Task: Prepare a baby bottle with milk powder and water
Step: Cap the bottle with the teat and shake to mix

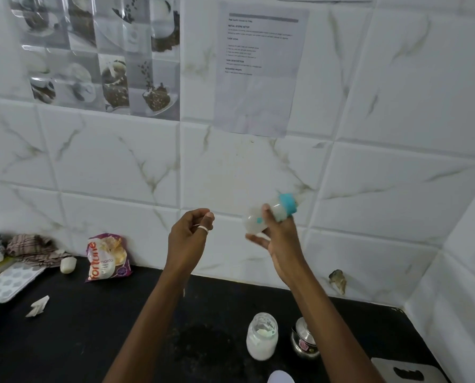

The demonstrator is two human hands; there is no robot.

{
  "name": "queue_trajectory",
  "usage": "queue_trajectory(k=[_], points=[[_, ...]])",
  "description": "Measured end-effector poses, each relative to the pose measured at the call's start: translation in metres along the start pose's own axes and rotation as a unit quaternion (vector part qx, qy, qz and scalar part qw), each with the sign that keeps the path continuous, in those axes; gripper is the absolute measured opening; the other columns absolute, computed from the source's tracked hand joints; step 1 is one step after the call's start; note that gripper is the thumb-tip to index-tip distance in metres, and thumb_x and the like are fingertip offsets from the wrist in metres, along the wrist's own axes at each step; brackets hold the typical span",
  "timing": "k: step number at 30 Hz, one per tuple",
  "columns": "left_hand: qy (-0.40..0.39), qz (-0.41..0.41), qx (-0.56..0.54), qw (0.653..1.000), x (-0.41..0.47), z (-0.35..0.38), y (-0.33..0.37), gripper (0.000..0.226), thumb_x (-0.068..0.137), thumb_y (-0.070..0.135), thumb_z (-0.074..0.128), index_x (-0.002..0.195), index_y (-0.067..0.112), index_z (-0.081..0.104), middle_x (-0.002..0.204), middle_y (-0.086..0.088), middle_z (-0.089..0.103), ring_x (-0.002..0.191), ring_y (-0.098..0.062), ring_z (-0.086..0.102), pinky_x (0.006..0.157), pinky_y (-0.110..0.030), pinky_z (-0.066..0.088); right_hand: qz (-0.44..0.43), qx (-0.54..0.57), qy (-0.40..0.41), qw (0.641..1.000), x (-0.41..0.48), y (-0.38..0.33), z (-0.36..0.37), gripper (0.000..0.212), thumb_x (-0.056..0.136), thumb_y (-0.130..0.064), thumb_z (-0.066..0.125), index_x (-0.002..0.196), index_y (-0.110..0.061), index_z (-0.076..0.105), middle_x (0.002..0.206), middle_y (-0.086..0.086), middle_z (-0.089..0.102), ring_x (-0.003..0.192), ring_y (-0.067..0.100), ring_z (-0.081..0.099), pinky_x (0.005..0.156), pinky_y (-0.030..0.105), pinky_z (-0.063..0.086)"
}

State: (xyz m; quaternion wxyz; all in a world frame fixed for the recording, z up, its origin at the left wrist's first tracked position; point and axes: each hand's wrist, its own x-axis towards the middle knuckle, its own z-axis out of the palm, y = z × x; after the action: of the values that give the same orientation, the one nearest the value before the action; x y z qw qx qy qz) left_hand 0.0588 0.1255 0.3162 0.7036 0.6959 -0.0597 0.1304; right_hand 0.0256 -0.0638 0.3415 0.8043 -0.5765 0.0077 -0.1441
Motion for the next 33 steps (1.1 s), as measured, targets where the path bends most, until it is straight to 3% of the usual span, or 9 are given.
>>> queue_trajectory(k=[3, 7, 11, 15, 20, 24, 28, 31, 33], points=[[-0.001, 0.002, -0.002, 1.0, 0.002, -0.003, 0.002, 0.006, 0.101, 0.036, 0.064, 0.104, 0.039, 0.069, 0.098, 0.013, 0.077, 0.101, -0.011, 0.073, 0.1, -0.047, 0.056, 0.017, -0.075, -0.04, 0.996, -0.004, 0.004, -0.003, 0.056, 0.089, -0.034, 0.072, 0.138, -0.018, 0.051, 0.133, 0.015, 0.061, 0.115, 0.032, 0.067, 0.076, 0.047, 0.064], [-0.013, 0.001, -0.007, 1.0, 0.0, -0.005, 0.004, 0.007, 0.101, 0.035, 0.065, 0.105, 0.037, 0.069, 0.098, 0.011, 0.077, 0.101, -0.013, 0.073, 0.101, -0.048, 0.056, 0.001, 0.075, 0.047, 0.996, -0.002, 0.0, -0.005, 0.065, 0.086, -0.038, 0.073, 0.142, -0.015, 0.05, 0.129, 0.015, 0.065, 0.115, 0.034, 0.07, 0.077, 0.047, 0.063], [-0.023, 0.002, -0.004, 1.0, 0.0, -0.006, 0.005, 0.006, 0.101, 0.036, 0.064, 0.105, 0.038, 0.069, 0.096, 0.012, 0.077, 0.101, -0.013, 0.073, 0.1, -0.049, 0.056, 0.03, -0.074, -0.031, 0.996, -0.013, 0.002, 0.001, 0.06, 0.087, -0.037, 0.072, 0.138, -0.017, 0.051, 0.133, 0.015, 0.062, 0.115, 0.032, 0.068, 0.08, 0.05, 0.064], [-0.037, 0.0, -0.012, 0.999, -0.003, -0.005, 0.007, 0.007, 0.1, 0.035, 0.065, 0.106, 0.037, 0.069, 0.098, 0.012, 0.077, 0.101, -0.012, 0.073, 0.101, -0.046, 0.056, -0.007, 0.06, 0.05, 0.997, -0.013, -0.002, 0.002, 0.052, 0.094, -0.032, 0.068, 0.14, -0.016, 0.051, 0.129, 0.013, 0.065, 0.113, 0.032, 0.07, 0.079, 0.048, 0.063], [-0.047, 0.006, -0.013, 0.999, -0.003, -0.005, 0.01, 0.01, 0.101, 0.036, 0.063, 0.11, 0.035, 0.067, 0.103, 0.01, 0.076, 0.101, -0.012, 0.073, 0.102, -0.046, 0.056, 0.037, -0.105, -0.046, 0.993, -0.026, 0.003, 0.007, 0.044, 0.096, -0.031, 0.069, 0.135, -0.018, 0.052, 0.132, 0.015, 0.061, 0.114, 0.031, 0.068, 0.08, 0.049, 0.064], [-0.055, 0.005, -0.018, 0.998, -0.006, -0.005, 0.011, 0.008, 0.101, 0.037, 0.064, 0.107, 0.037, 0.068, 0.103, 0.01, 0.076, 0.101, -0.011, 0.073, 0.101, -0.046, 0.056, 0.004, 0.052, 0.054, 0.997, -0.026, -0.001, 0.002, 0.05, 0.095, -0.032, 0.068, 0.139, -0.015, 0.051, 0.128, 0.014, 0.065, 0.114, 0.032, 0.069, 0.079, 0.047, 0.063], [-0.06, 0.0, -0.023, 0.998, -0.008, -0.004, 0.014, 0.007, 0.101, 0.035, 0.064, 0.108, 0.035, 0.067, 0.103, 0.009, 0.076, 0.1, -0.012, 0.073, 0.101, -0.046, 0.057, 0.033, -0.104, -0.023, 0.994, -0.035, 0.004, 0.004, 0.054, 0.092, -0.033, 0.07, 0.139, -0.017, 0.049, 0.135, 0.014, 0.06, 0.115, 0.031, 0.068, 0.08, 0.047, 0.064], [-0.066, 0.002, -0.024, 0.998, -0.011, -0.003, 0.014, 0.008, 0.101, 0.036, 0.064, 0.108, 0.036, 0.067, 0.102, 0.01, 0.076, 0.1, -0.011, 0.073, 0.1, -0.045, 0.057, -0.003, 0.001, 0.044, 0.999, -0.034, -0.001, 0.001, 0.055, 0.092, -0.034, 0.07, 0.14, -0.014, 0.051, 0.132, 0.014, 0.064, 0.114, 0.031, 0.07, 0.079, 0.048, 0.064], [-0.069, 0.003, -0.021, 0.997, -0.012, -0.004, 0.013, 0.008, 0.101, 0.037, 0.064, 0.108, 0.036, 0.068, 0.101, 0.011, 0.076, 0.1, -0.011, 0.073, 0.1, -0.045, 0.057, -0.013, 0.004, 0.058, 0.998, -0.035, -0.002, 0.004, 0.054, 0.095, -0.032, 0.068, 0.141, -0.014, 0.049, 0.132, 0.015, 0.063, 0.116, 0.031, 0.069, 0.078, 0.047, 0.064]])
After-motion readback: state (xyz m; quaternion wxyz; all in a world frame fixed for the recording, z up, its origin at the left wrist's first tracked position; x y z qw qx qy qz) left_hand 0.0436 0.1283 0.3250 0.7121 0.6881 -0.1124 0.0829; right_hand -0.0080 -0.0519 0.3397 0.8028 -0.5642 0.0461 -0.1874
